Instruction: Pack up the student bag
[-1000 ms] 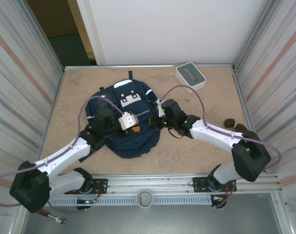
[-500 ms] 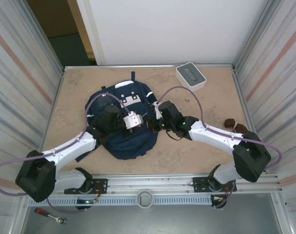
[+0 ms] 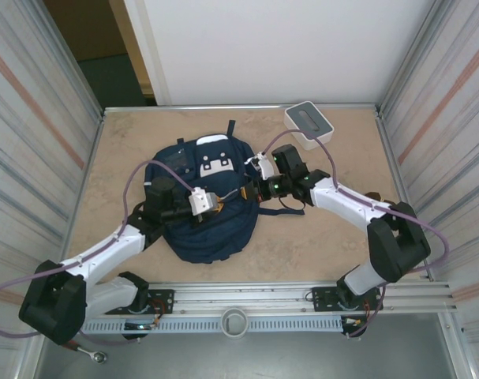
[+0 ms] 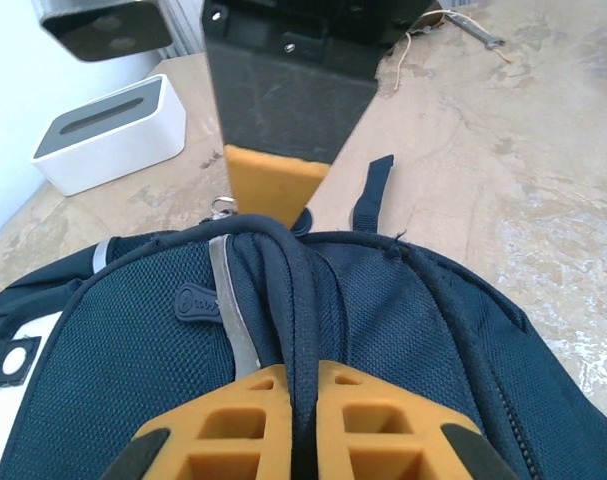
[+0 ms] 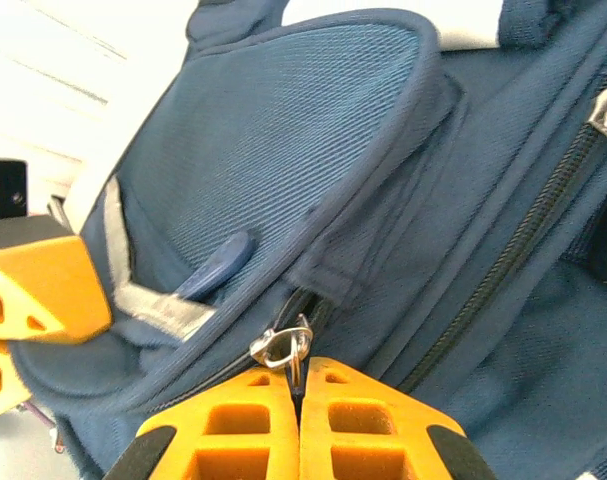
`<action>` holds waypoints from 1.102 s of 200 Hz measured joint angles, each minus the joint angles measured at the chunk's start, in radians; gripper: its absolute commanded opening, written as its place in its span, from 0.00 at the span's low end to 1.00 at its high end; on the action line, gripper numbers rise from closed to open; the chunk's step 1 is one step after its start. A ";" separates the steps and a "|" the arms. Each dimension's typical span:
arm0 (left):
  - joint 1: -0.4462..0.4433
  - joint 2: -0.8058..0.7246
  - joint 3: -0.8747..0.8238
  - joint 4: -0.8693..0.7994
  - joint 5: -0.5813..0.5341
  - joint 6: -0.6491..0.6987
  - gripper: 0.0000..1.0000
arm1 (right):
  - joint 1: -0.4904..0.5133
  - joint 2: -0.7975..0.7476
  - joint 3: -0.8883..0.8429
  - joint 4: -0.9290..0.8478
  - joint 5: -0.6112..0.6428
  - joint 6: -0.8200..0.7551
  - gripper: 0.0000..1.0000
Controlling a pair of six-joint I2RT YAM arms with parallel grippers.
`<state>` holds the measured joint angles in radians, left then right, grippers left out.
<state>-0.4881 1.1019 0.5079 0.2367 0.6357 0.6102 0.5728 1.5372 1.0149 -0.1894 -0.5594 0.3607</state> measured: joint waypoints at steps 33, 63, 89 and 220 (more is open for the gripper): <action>0.005 0.050 0.026 -0.008 0.034 0.000 0.06 | -0.013 0.050 0.039 -0.047 -0.018 0.001 0.00; 0.005 0.089 0.051 -0.023 0.038 -0.001 0.06 | -0.022 0.091 0.076 -0.082 -0.014 0.001 0.00; 0.005 0.093 0.055 -0.028 0.037 -0.001 0.06 | -0.025 0.108 0.091 -0.106 -0.015 0.000 0.00; 0.005 0.091 0.055 -0.031 0.049 -0.001 0.07 | -0.166 -0.035 -0.024 -0.076 0.064 0.044 0.44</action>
<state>-0.4831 1.1931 0.5629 0.2054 0.6846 0.6094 0.4068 1.5017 0.9905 -0.2649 -0.4957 0.4046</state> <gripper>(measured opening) 0.092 0.432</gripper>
